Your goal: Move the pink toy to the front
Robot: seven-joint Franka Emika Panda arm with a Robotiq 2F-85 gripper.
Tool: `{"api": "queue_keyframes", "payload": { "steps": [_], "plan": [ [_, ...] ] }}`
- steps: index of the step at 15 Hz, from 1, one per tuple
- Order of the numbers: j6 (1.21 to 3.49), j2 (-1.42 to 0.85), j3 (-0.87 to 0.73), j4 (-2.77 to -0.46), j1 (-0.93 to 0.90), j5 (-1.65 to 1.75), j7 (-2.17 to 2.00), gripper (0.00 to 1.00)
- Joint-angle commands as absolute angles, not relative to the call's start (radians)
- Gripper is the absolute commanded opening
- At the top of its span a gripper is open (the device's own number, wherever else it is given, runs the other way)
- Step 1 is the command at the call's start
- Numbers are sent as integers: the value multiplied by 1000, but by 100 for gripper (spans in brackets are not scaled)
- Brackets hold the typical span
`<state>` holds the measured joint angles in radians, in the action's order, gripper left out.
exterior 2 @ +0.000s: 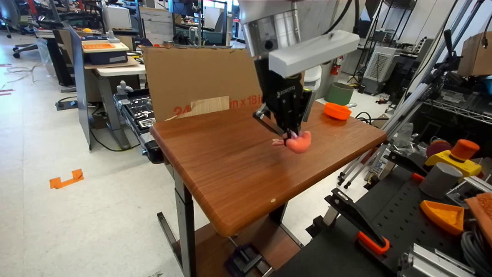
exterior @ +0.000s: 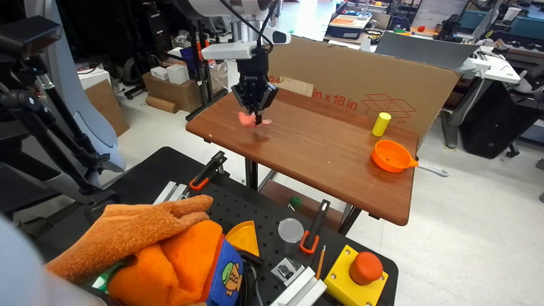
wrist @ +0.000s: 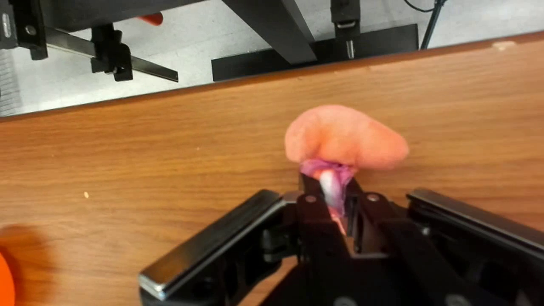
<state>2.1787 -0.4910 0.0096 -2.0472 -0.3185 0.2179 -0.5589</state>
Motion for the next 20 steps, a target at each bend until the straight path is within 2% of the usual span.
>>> {"api": "queue_keyframes", "payload": {
  "steps": [1, 3, 4, 5, 6, 10, 13, 15, 16, 17, 18, 20],
  "plan": [
    [2228, -469, -5, -2117, -332, 300, -570, 6],
    [2256, -482, -14, -2120, -332, 338, -583, 6],
    [2267, -485, -17, -2120, -330, 344, -591, 18],
    [2261, -489, -20, -2114, -330, 350, -595, 49],
    [2247, -491, -19, -2108, -328, 339, -602, 50],
    [2230, -463, -18, -2103, -325, 335, -611, 75],
    [2098, -394, 15, -2092, -306, 264, -561, 94],
    [2010, -297, 54, -2116, -281, 195, -475, 100],
    [1970, -243, 63, -2133, -277, 181, -436, 100],
    [2033, -358, 44, -2085, -292, 226, -513, 95],
    [1997, -315, 57, -2090, -285, 210, -489, 100],
    [1973, -257, 69, -2109, -276, 201, -470, 100]
  ]
}}
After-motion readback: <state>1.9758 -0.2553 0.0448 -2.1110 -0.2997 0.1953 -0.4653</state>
